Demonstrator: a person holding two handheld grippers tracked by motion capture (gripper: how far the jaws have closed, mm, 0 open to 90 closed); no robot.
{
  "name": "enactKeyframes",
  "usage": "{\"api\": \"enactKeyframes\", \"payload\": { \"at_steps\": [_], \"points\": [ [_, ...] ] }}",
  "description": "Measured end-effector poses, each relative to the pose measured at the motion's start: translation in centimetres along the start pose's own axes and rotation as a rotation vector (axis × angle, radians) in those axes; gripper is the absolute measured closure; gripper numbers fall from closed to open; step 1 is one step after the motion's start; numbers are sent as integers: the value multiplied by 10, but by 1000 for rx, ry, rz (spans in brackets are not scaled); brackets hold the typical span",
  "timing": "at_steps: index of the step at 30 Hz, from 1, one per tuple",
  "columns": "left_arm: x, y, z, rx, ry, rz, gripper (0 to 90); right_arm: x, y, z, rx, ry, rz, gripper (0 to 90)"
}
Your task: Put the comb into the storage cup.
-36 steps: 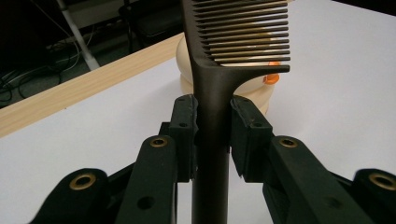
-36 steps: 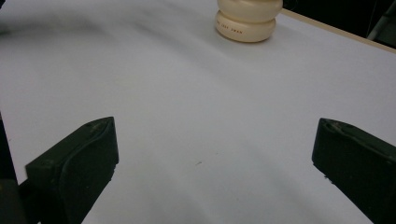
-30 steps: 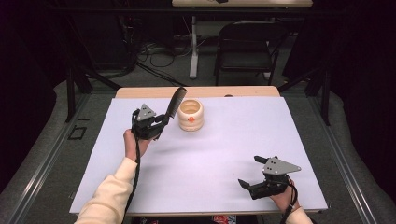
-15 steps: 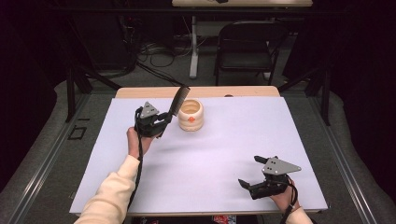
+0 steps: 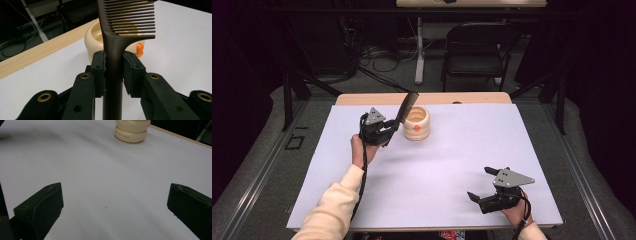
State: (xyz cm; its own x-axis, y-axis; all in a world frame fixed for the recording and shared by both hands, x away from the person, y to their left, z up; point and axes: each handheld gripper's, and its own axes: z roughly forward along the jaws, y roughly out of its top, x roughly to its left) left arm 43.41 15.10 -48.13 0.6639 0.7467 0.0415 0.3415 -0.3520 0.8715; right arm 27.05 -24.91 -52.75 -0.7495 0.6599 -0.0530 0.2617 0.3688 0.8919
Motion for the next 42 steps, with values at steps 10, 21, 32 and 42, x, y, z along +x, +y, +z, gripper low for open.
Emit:
{"api": "enactKeyframes", "payload": {
  "at_steps": [10,21,32,42],
  "points": [
    [-4,11,1,-11,-2,13,725,0,0,-1,-2,0,1,0],
    [-10,20,11,-9,-8,23,725,-1,0,-1,-6,3,6,0],
    [-9,26,17,-5,-5,28,725,-1,0,-1,-5,3,10,0],
    [-12,33,18,-13,-5,34,725,0,0,-2,-10,4,11,0]
  ]
}}
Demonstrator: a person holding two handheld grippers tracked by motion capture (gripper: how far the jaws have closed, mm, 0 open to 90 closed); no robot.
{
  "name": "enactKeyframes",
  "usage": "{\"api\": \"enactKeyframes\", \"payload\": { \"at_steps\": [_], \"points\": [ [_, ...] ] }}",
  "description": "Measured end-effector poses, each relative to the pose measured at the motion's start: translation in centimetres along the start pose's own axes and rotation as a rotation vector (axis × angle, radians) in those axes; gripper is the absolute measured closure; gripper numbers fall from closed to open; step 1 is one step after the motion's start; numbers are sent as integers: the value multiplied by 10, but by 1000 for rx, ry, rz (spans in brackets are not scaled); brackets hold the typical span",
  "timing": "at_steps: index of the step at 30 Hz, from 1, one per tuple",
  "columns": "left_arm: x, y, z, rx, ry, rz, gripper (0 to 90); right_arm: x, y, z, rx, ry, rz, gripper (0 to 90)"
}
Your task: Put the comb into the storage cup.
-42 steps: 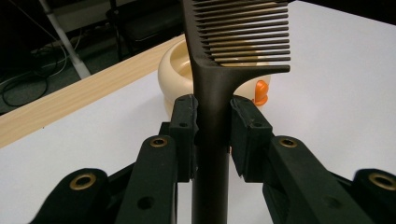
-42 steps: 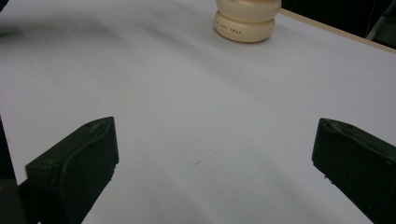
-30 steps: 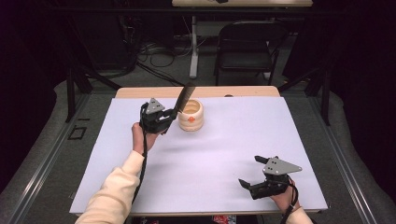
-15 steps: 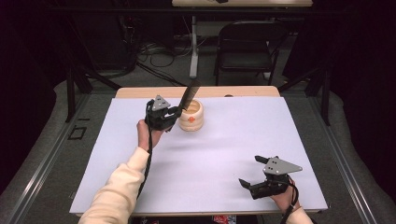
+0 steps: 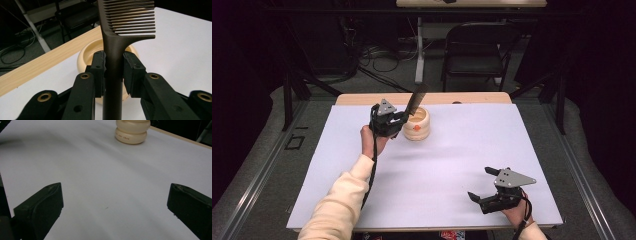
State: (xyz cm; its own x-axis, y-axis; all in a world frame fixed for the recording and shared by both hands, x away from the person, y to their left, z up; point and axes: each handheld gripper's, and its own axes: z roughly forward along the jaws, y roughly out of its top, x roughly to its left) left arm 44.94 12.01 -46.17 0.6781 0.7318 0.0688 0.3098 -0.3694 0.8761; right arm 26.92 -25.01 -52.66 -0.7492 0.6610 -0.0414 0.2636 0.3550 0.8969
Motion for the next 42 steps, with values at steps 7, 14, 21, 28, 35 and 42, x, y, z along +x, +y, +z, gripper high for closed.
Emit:
{"api": "enactKeyframes", "payload": {
  "at_steps": [7,14,21,28,35,42],
  "points": [
    [-1,5,-1,-11,0,-3,725,1,0,0,0,-1,-1,0],
    [-2,12,-2,-35,-5,-10,725,1,0,1,6,3,0,0],
    [0,21,0,-54,-8,-14,725,0,-1,2,10,5,2,0],
    [0,30,-1,-67,-11,-22,724,0,-1,2,10,6,7,0],
    [3,34,2,-75,-14,-41,724,-1,-2,2,10,8,13,0],
    [5,39,3,-78,-17,-46,725,-1,-2,2,9,10,15,0]
  ]
}}
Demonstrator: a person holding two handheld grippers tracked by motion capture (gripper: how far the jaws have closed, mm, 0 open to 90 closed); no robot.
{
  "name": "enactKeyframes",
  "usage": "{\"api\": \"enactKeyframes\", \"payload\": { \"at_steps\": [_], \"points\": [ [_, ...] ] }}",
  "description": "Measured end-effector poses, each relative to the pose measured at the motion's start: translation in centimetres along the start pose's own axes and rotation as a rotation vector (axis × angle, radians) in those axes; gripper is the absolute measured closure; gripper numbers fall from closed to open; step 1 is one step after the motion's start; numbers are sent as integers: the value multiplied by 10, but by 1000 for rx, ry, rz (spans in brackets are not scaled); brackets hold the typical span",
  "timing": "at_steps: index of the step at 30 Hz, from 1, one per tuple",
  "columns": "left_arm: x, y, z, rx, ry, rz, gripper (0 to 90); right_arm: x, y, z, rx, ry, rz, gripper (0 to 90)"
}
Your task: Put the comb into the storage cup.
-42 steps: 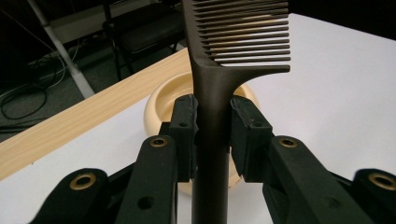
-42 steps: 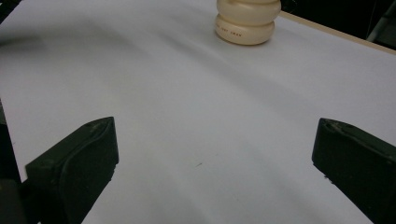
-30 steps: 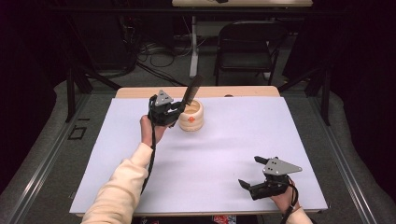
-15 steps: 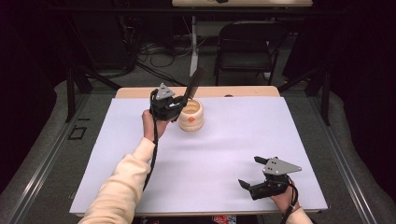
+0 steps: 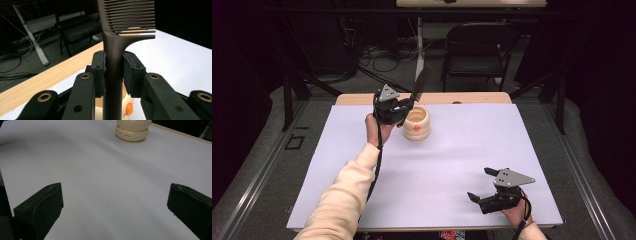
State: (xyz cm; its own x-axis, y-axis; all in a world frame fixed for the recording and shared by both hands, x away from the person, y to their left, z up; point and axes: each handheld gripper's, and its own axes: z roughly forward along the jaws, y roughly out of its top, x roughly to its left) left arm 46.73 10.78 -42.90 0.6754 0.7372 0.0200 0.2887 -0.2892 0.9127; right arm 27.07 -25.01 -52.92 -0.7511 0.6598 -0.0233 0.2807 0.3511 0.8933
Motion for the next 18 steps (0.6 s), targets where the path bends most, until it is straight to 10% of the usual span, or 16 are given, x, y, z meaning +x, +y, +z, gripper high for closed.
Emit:
{"api": "enactKeyframes", "payload": {
  "at_steps": [18],
  "points": [
    [6,9,3,-16,18,-14,725,0,0,-1,6,-7,0,0]
  ]
}}
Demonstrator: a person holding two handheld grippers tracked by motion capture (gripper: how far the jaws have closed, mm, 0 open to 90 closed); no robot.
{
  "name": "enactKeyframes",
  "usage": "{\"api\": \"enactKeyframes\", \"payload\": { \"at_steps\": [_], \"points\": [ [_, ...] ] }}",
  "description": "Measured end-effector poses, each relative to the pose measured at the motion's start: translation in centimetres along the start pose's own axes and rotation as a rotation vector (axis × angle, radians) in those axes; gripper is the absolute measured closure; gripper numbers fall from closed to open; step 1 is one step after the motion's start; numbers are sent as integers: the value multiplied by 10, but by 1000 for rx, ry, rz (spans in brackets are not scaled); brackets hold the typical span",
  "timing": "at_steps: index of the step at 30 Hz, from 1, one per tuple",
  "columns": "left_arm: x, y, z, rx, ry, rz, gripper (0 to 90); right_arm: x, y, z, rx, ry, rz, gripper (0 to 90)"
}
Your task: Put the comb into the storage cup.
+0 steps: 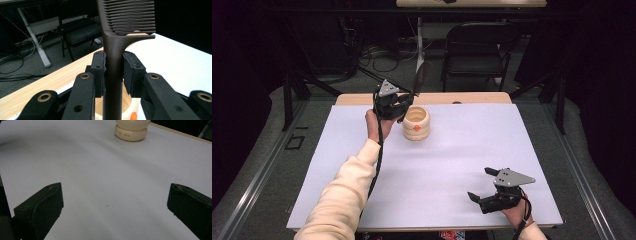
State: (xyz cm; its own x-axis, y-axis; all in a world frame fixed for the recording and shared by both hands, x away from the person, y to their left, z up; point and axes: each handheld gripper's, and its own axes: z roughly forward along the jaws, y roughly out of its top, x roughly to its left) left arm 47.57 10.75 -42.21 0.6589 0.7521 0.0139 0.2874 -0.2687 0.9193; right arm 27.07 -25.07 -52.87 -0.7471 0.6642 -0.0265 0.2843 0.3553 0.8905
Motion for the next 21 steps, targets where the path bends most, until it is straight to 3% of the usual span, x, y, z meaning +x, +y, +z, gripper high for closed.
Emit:
{"api": "enactKeyframes", "payload": {
  "at_steps": [12,21],
  "points": [
    [3,3,5,-20,12,-9,724,-1,0,0,-4,5,13,0],
    [7,2,13,-41,13,-45,724,-1,0,0,-1,9,5,0]
  ]
}}
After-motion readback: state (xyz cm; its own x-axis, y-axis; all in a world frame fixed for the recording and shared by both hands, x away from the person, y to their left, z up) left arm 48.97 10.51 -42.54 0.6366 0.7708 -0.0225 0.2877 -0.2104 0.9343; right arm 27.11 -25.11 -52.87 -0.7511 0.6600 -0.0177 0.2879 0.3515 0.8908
